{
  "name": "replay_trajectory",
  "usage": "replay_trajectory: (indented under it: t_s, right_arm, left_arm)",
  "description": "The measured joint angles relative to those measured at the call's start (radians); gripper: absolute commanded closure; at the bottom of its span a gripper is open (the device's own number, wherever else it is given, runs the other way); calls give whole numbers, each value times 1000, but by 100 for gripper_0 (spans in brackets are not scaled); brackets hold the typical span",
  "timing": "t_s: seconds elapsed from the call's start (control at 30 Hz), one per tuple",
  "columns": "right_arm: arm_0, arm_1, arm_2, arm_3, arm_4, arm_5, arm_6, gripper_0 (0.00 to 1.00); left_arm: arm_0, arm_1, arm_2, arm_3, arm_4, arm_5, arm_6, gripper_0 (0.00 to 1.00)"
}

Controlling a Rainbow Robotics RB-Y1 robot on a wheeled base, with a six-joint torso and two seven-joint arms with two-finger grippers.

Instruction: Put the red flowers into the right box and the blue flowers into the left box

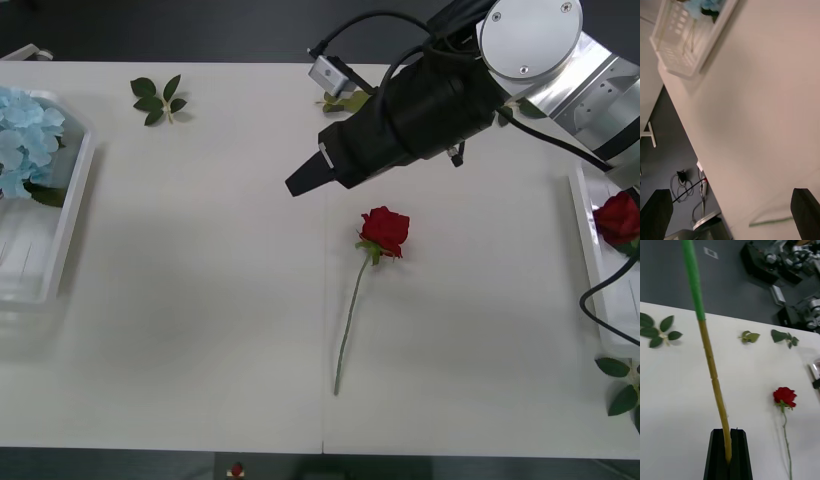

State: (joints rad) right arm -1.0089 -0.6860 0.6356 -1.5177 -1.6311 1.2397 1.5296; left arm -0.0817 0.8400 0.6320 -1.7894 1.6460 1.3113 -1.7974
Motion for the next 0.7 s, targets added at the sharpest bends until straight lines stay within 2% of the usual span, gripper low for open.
replay_trajectory:
  t_s: [0.17, 0.33, 0.5, 0.7]
  right_arm:
    - [-4, -39, 11, -199, 134, 54, -359, 9]
    - [-6, -87, 134, -370, 269, 35, -818, 9]
    - [-13, -94, 272, -404, 405, 35, -973, 8]
    - [-13, -80, 336, -386, 560, 35, -1243, 9]
  left_arm:
    - [0, 31, 58, -1, -170, 0, 53, 100]
    - [3, 41, 109, -1, -360, -9, 53, 100]
    - [66, 67, 119, -3, -482, -80, 53, 100]
    - [173, 70, 75, -3, -622, -230, 53, 100]
